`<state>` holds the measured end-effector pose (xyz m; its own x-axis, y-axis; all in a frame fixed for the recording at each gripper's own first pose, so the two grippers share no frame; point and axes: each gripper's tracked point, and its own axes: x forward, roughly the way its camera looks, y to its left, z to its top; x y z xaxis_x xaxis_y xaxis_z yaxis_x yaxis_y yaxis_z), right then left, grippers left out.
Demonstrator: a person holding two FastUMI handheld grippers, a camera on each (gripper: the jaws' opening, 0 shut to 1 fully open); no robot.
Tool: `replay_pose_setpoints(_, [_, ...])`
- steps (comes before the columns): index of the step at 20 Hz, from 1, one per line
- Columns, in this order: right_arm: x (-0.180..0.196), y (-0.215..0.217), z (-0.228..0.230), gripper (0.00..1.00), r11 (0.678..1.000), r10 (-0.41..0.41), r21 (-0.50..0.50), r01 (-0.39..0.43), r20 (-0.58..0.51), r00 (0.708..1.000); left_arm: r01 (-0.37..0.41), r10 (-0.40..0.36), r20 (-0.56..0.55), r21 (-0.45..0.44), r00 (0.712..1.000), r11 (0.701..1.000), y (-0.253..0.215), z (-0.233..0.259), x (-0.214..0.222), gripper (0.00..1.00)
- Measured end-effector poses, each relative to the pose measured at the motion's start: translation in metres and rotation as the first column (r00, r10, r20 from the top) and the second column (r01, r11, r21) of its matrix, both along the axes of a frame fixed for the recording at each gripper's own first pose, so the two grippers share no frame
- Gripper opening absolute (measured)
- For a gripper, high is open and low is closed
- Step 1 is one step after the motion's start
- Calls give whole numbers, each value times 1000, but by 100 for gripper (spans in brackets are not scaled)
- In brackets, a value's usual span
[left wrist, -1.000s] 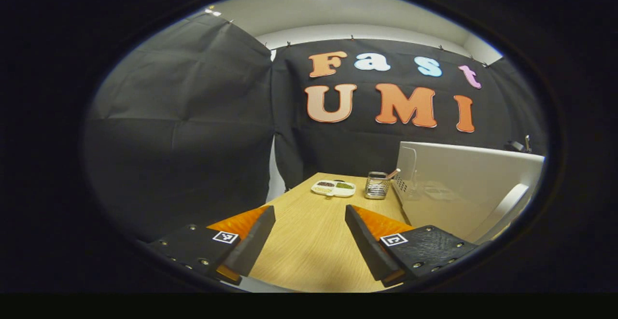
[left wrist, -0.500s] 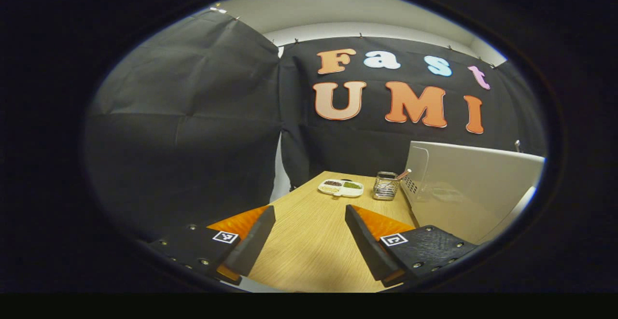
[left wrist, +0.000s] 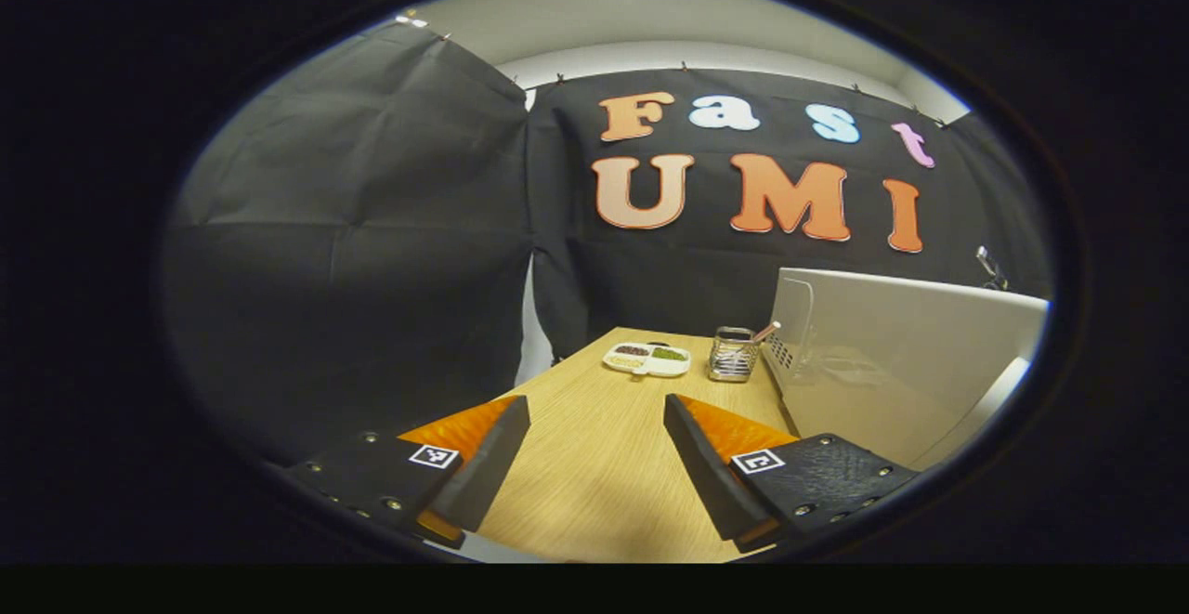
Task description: Open the microwave oven with the left hand, put the food in, and close the microwave oven.
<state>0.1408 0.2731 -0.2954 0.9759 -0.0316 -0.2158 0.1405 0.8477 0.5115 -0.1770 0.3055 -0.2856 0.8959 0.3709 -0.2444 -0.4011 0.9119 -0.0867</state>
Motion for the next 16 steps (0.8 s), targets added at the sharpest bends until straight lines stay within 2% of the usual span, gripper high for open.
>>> replay_pose_setpoints(1, [-2, -4, 3, 74, 999, 5, -32, -5, -1, 1000, 5, -5, 6, 1, 1000, 1000, -3, 2, 0, 90])
replay_pose_setpoints(2, [-7, -7, 5, 83, 998, 9, -67, -10, -6, 1000, 9, -9, 8, 6, 1000, 1000, -6, 4, 0, 90])
replay_pose_setpoints(4, [-19, -16, 8, 93, 991, 27, -134, -29, -16, 1000, 20, -20, 12, 14, 1000, 1000, -11, 5, 0, 90])
replay_pose_setpoints(8, [-46, -30, 20, 95, 967, 94, -234, -99, -35, 995, 47, -48, 20, 27, 999, 999, -21, 11, 7, 90])
replay_pose_setpoints(13, [-88, -51, 38, 94, 918, 213, -332, -217, -49, 976, 72, -72, 17, 13, 997, 997, -33, 8, 8, 90])
replay_pose_setpoints(16, [-108, -73, 52, 95, 890, 249, -383, -247, -45, 967, 77, -77, 19, 12, 997, 997, -39, 9, 6, 90])
